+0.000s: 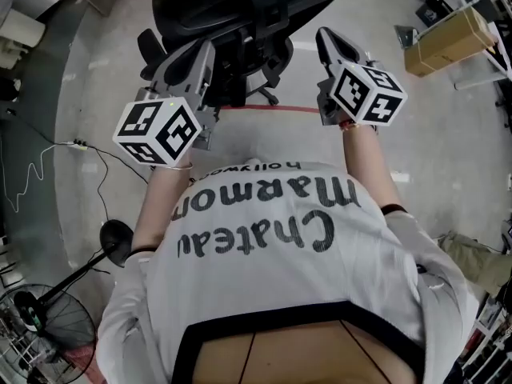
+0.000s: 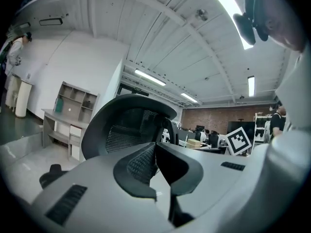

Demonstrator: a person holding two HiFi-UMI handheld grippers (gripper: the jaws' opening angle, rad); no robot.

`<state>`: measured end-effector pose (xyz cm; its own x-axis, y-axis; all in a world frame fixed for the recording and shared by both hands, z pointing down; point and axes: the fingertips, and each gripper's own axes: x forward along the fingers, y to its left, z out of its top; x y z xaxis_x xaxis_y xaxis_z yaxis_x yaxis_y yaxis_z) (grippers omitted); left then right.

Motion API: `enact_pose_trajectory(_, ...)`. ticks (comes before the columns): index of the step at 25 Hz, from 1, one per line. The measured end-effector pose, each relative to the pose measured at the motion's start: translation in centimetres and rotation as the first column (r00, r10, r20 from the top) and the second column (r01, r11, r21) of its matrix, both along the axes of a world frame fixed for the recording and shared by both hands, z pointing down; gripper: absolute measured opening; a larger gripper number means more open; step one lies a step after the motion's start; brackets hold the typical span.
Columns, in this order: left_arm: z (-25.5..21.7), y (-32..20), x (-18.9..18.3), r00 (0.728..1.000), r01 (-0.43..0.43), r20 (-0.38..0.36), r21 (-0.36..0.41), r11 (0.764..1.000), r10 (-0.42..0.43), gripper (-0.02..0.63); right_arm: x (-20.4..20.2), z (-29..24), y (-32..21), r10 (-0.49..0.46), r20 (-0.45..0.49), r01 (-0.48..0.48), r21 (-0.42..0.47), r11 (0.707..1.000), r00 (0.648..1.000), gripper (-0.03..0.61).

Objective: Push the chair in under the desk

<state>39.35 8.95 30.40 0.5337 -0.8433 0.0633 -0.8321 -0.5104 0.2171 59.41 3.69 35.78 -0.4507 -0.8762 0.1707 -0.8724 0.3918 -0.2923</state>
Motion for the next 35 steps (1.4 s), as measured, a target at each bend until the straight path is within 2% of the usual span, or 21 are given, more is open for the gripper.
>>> enact_pose_trajectory(5,-1.5,-1.2,-0.6,0.998,-0.033,0.061,0.066,0.997,0.029,0.018,-0.6,-1.0,-2.2,-0.026,0.027,0.025,0.021,0.999,0.999,0.015)
enact_pose_trajectory(8,-1.8,-1.1,-0.4,0.992,-0.071,0.110,0.087,0.994,0.062,0.018,-1.4,-2.0,-3.4,-0.118,0.015,0.118,0.028,0.993,0.993,0.015)
enact_pose_trajectory(11,-1.3,-1.6,-0.4,0.985,-0.069,0.163,0.087,0.994,0.055,0.018,-1.8,-2.2,-4.4,-0.244,-0.063,0.244,-0.006,0.970,0.968,0.015)
enact_pose_trajectory(13,-0.9,-2.0,-0.5,0.982,-0.047,0.187,0.084,0.995,0.031,0.018,-1.7,-1.9,-4.9,-0.328,-0.169,0.329,-0.026,0.944,0.929,0.015)
enact_pose_trajectory(15,-0.9,-2.5,-0.4,0.972,-0.018,0.235,0.093,0.995,-0.005,0.018,-1.6,-2.0,-5.6,-0.402,-0.273,0.411,-0.026,0.911,0.874,0.015)
enact_pose_trajectory(18,-1.0,-3.2,0.3,0.939,0.029,0.338,0.108,0.994,-0.064,0.018,-1.4,-2.6,-6.8,-0.496,-0.378,0.528,-0.023,0.849,0.782,0.017)
enact_pose_trajectory(23,-0.3,-3.4,2.2,0.900,0.077,0.422,0.091,0.993,-0.108,0.018,-1.6,-2.3,-7.4,-0.625,-0.437,0.674,-0.056,0.736,0.647,0.083)
enact_pose_trajectory(25,0.1,-3.3,2.5,0.881,0.100,0.458,0.066,0.993,-0.119,0.020,-1.6,-2.1,-7.5,-0.659,-0.493,0.725,-0.079,0.684,0.568,0.125)
enact_pose_trajectory(27,0.7,-3.0,2.5,0.856,0.118,0.505,0.022,0.993,-0.113,0.020,-1.8,-2.0,-7.4,-0.691,-0.550,0.777,-0.114,0.619,0.469,0.181)
enact_pose_trajectory(29,1.4,-2.7,2.3,0.824,0.140,0.558,-0.026,0.990,-0.101,0.036,-2.3,-2.1,-7.2,-0.711,-0.597,0.821,-0.147,0.551,0.371,0.193)
enact_pose_trajectory(31,1.9,-2.4,2.2,0.791,0.163,0.605,-0.060,0.985,-0.094,0.144,-3.0,-2.0,-7.2,-0.720,-0.634,0.851,-0.180,0.493,0.283,0.193)
enact_pose_trajectory(33,2.0,-2.4,2.1,0.761,0.186,0.642,-0.076,0.980,-0.095,0.158,-3.8,-1.8,-6.9,-0.726,-0.655,0.869,-0.217,0.446,0.209,0.193)
enact_pose_trajectory(35,2.1,-2.4,2.0,0.736,0.207,0.669,-0.083,0.975,-0.100,0.160,-4.4,-1.4,-6.5,-0.732,-0.663,0.874,-0.253,0.415,0.156,0.193)
